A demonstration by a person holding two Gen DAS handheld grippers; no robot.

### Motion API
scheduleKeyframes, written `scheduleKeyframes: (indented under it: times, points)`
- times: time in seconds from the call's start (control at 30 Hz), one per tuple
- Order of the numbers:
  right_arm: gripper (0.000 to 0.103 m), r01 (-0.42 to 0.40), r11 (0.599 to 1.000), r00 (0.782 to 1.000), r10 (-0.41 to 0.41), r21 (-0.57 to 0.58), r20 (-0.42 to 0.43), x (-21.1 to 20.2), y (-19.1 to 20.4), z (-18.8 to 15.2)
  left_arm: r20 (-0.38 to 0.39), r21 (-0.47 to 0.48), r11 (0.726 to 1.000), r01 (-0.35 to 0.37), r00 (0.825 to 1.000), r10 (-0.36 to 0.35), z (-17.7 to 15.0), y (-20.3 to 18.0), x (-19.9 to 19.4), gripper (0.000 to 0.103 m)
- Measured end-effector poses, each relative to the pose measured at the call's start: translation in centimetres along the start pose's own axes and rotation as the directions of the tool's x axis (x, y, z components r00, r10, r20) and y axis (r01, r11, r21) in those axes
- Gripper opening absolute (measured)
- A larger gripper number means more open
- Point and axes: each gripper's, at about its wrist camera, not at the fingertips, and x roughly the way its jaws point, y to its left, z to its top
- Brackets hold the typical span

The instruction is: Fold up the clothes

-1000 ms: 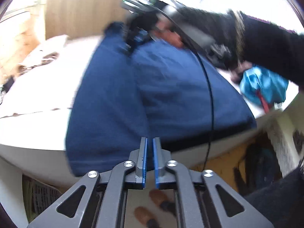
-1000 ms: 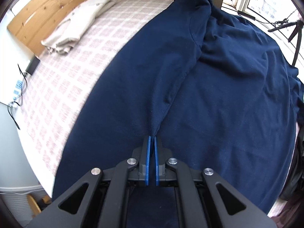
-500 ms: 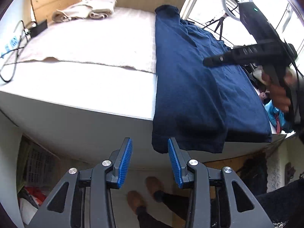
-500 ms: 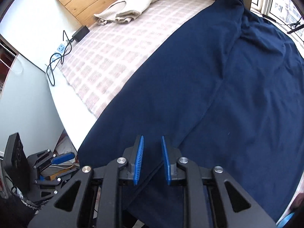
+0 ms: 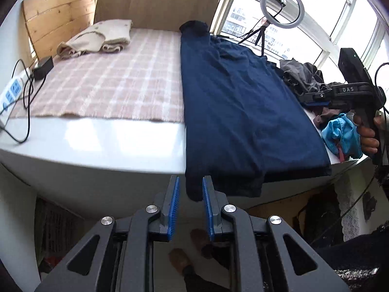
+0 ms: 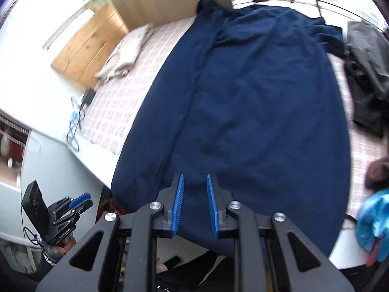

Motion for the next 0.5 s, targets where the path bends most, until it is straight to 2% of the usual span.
scheduleKeyframes:
  times: [0.03,0.07,0.13,0.23,0.37,0.5]
  points:
    - [0.02,0.022,0.999,0.999,-0.023,0.029,0.035,-3.8,-0.9,-2.7,0.013,0.029,0.999,0.015,1.0,-0.016,1.2,-0.6,-0.2,0.018]
    - [0.02,0.029,0.998,0.997,-0.033,0.054,0.066,-6.3,-1.9,-3.2,0.024,0.06,0.998,0.032,0.999,-0.033,2.7,-1.5,0.1,0.019]
    - [0.02,0.03,0.994,0.991,-0.043,0.102,0.126,-9.3,-4.3,-1.4,0.042,0.13,0.99,0.052,0.997,-0.058,6.0,-3.9,1.3,0.021]
    - [0.02,0.017,0.994,0.978,-0.039,0.111,0.203,-13.8,-7.9,-0.8,0.063,0.248,0.965,0.091,0.992,-0.11,10.2,-8.4,2.2,0.021]
    - [0.02,0.022,0.997,0.968,-0.04,0.075,0.246,-17.6,-9.5,2.3,0.082,0.389,0.908,0.154,0.976,-0.201,15.7,-16.0,4.6,0.026]
    - [0.02,0.02,0.995,0.973,-0.041,0.094,0.229,-17.0,-13.2,9.6,0.078,0.484,0.853,0.193,0.962,-0.262,20.6,-24.6,9.5,0.026]
